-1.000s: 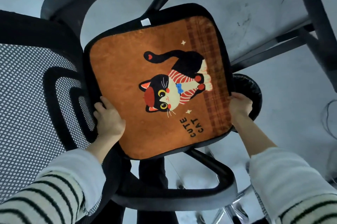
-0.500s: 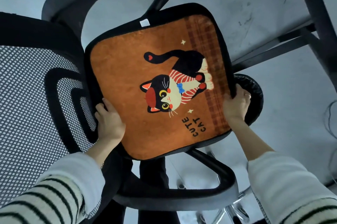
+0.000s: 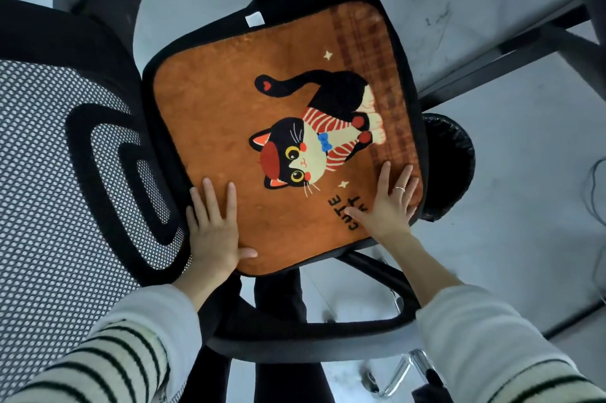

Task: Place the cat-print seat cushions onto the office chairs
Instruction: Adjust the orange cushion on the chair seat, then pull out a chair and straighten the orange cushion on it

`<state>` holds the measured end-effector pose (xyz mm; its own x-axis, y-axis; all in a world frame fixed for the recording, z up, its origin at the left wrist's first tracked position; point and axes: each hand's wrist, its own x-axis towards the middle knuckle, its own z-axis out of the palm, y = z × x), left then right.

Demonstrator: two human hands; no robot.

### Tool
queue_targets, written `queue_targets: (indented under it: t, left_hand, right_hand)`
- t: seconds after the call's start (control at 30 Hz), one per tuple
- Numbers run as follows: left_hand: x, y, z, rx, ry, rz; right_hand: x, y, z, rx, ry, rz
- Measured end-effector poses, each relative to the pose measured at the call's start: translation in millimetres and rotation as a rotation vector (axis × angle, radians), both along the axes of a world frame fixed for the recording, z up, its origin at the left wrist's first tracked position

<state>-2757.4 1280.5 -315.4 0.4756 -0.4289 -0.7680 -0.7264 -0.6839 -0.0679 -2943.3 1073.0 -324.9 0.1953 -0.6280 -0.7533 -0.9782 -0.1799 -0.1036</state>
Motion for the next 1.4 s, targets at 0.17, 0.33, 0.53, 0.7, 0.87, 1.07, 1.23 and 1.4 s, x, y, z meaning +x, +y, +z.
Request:
queue_targets:
  t: [0.17,0.33,0.53,0.7,0.87,1.07,1.23,1.4]
  left_hand:
    - [21,-12,21,0.095,0.11,-0.016]
    - [63,-32,66,-0.045,0.208,0.05]
    - [119,-52,179,-0.185,0.308,-0.052]
    - [167,-45,303,-0.478,0.217,-0.18]
    - [223,32,417,-0.806,0.171,-0.243]
    - [323,111,475,-1.015,0.087,-0.138]
    - [397,131,484,-1.134,0.104,-0.051]
    - [472,111,464,-1.102,0.113,-0.035]
  right_hand:
    - [5,-6,20,0.017,0.023,-0.005]
    - [31,5,73,0.038,-0.084,0.009]
    - [103,30,191,0.011,-0.199,0.095]
    - [169,55,307,-0.096,-0.454,-0.051]
    - [218,129,398,-0.27,-0.713,-0.176]
    - [301,192,454,-0.23,-0.853,-0.109]
    - [367,202,472,-0.233,-0.934,-0.085]
    - [449,176,462,-0.214,-0.965,-0.08]
